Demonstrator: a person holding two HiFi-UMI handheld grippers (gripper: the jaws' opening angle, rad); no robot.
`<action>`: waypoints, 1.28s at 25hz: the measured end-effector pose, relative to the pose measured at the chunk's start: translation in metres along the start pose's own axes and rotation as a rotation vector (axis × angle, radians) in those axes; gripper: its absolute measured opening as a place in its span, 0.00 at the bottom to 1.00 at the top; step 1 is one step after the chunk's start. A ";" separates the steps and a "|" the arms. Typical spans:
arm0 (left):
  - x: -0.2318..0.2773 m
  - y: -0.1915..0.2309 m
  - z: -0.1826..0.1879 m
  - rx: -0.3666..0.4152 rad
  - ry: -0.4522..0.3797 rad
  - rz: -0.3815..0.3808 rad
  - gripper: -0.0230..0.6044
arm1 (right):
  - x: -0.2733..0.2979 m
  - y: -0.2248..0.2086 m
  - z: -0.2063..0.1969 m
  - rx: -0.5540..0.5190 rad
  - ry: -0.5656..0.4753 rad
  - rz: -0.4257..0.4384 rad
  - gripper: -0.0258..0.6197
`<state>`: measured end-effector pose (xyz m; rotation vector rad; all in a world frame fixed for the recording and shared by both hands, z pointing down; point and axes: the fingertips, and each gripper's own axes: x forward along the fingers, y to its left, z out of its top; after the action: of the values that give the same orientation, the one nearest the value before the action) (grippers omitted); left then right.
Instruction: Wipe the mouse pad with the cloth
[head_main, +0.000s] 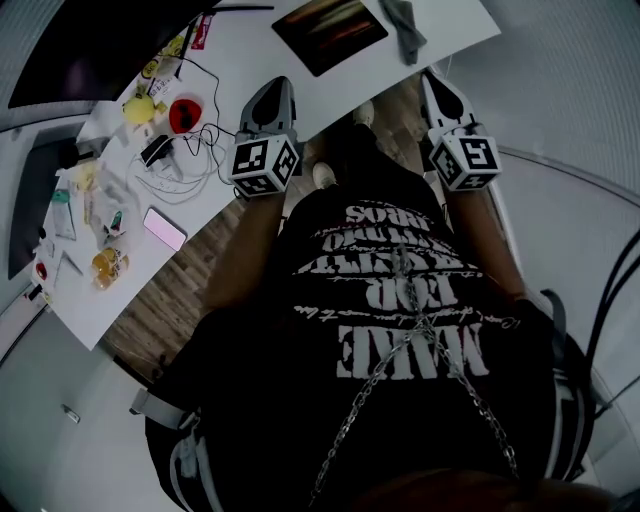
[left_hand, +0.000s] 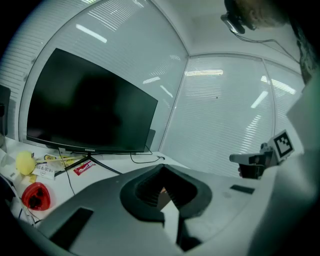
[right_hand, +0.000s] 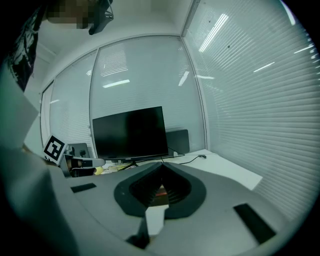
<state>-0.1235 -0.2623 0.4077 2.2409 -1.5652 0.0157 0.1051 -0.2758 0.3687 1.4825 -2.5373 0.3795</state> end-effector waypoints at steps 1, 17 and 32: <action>0.008 0.003 -0.001 -0.001 0.008 0.007 0.04 | 0.009 -0.008 -0.001 0.003 0.006 -0.002 0.04; 0.150 0.043 -0.063 -0.076 0.185 0.101 0.04 | 0.154 -0.132 -0.063 -0.040 0.269 0.019 0.04; 0.180 0.078 -0.126 -0.147 0.273 0.220 0.04 | 0.215 -0.192 -0.196 -0.119 0.725 0.026 0.30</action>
<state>-0.0995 -0.4043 0.5905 1.8577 -1.5967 0.2499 0.1731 -0.4838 0.6397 1.0149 -1.9566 0.6219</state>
